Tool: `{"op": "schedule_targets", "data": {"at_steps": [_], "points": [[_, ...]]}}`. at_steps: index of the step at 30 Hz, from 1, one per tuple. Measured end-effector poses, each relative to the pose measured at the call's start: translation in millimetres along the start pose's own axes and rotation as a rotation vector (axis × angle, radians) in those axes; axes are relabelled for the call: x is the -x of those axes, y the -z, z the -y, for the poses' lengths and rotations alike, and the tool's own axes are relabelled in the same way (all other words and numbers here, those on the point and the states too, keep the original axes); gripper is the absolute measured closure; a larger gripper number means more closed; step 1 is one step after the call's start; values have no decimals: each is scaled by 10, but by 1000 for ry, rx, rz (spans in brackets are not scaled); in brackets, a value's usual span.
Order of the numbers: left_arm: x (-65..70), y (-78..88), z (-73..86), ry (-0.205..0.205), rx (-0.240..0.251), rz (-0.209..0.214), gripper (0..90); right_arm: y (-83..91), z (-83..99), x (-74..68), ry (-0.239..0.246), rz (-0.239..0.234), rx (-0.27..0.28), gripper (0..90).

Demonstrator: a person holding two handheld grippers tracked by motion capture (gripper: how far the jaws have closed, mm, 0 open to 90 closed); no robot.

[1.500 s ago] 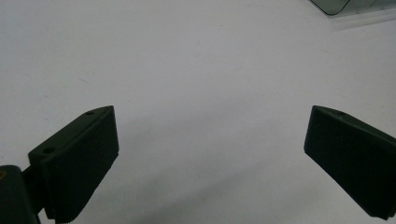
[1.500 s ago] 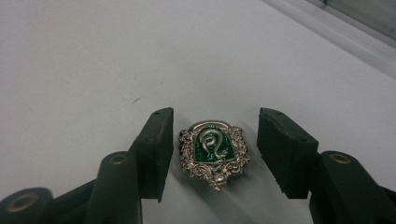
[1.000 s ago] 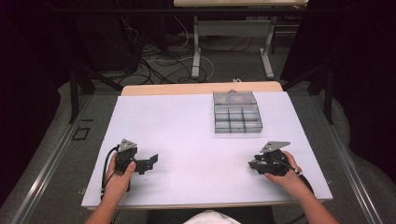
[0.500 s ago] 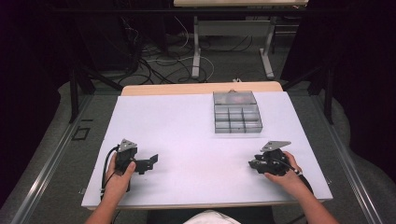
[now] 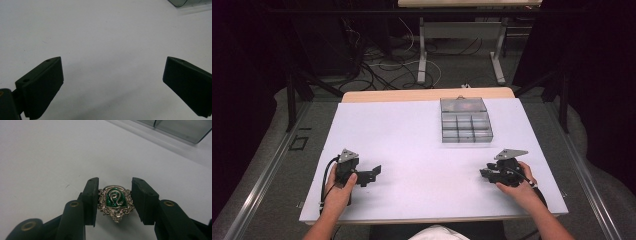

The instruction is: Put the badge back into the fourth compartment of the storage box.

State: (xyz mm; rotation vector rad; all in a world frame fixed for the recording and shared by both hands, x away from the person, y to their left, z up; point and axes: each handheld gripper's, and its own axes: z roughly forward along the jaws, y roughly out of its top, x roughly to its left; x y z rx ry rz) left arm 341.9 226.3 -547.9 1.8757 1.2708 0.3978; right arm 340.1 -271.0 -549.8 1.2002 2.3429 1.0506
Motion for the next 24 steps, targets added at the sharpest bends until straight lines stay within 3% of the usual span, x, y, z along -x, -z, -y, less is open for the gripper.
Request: {"op": "schedule_targets", "data": {"at_steps": [18,24], "points": [[1,2,1,0,12,-10,33,63,-48,72,-107,57,37,582],[4,5,2,0,14,-12,33,56,-81,92,-117,68,34,582]]}}
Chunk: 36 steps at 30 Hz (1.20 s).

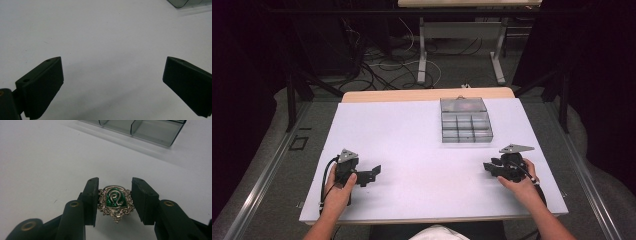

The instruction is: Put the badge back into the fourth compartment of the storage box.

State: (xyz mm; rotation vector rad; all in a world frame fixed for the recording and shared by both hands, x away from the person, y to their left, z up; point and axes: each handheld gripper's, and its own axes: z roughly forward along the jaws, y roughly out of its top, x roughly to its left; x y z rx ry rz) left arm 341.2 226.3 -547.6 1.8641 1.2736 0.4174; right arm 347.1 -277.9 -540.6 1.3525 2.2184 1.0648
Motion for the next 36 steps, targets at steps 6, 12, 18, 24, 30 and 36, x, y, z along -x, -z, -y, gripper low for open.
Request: {"op": "schedule_targets", "data": {"at_steps": [6,12,18,24,30,36], "points": [[-5,5,2,0,-1,0,33,9,-55,-56,4,1,11,582],[-3,5,2,-2,-2,0,33,16,-102,-81,8,2,11,582],[-5,2,2,3,-3,-2,33,16,-142,-78,4,2,2,582],[-5,2,3,5,-2,-2,33,18,-194,-64,3,6,6,582],[-5,2,3,6,-2,-2,33,20,-271,-47,-10,10,3,582],[-8,1,3,6,1,-1,33,14,-375,-48,-7,12,8,582]]}}
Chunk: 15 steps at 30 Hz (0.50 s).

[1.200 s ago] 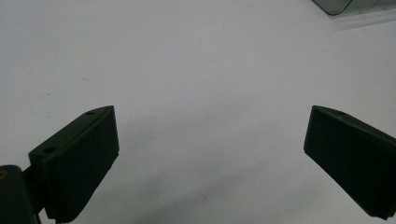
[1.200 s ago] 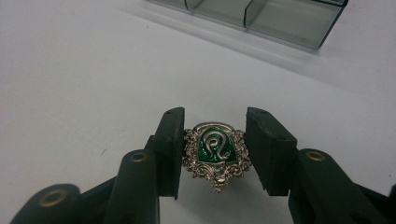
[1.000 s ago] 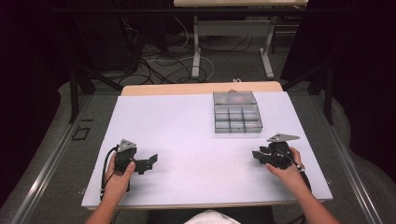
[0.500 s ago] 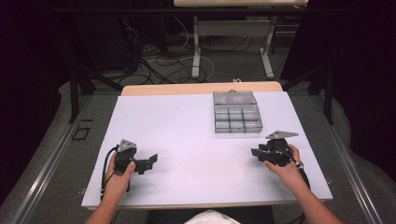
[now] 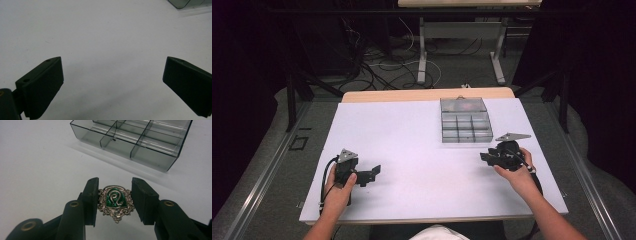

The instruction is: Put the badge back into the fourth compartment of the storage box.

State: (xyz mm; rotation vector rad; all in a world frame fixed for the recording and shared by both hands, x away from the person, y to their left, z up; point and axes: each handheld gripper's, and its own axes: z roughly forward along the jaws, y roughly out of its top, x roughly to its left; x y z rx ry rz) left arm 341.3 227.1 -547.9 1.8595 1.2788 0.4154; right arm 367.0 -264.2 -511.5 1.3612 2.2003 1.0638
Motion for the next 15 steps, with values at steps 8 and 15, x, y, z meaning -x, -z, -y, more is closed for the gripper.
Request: {"op": "schedule_targets", "data": {"at_steps": [8,15], "points": [[-6,10,-3,-4,-11,5,33,-46,-126,-12,2,-4,-7,582],[-7,9,-3,-3,-10,5,33,-69,-188,-20,2,1,-17,582]]}}
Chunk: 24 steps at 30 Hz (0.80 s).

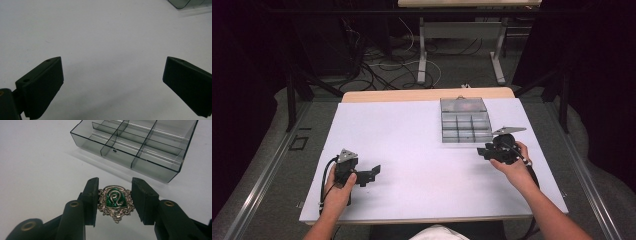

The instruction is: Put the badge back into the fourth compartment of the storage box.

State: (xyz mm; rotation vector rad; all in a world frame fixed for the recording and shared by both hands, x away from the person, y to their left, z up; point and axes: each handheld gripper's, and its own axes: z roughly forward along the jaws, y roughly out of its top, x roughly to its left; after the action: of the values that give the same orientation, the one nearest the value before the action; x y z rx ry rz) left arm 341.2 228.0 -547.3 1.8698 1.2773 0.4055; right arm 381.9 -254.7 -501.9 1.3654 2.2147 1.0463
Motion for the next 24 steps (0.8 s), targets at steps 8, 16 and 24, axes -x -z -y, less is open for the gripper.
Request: {"op": "schedule_targets", "data": {"at_steps": [8,16,24], "points": [[0,0,-1,-2,-3,0,33,5,-93,-8,-4,5,0,582],[-1,1,-1,-3,-3,1,33,-3,-176,-24,-1,12,-1,582],[6,-10,2,1,8,-3,33,-38,-272,-42,11,13,-1,582]]}}
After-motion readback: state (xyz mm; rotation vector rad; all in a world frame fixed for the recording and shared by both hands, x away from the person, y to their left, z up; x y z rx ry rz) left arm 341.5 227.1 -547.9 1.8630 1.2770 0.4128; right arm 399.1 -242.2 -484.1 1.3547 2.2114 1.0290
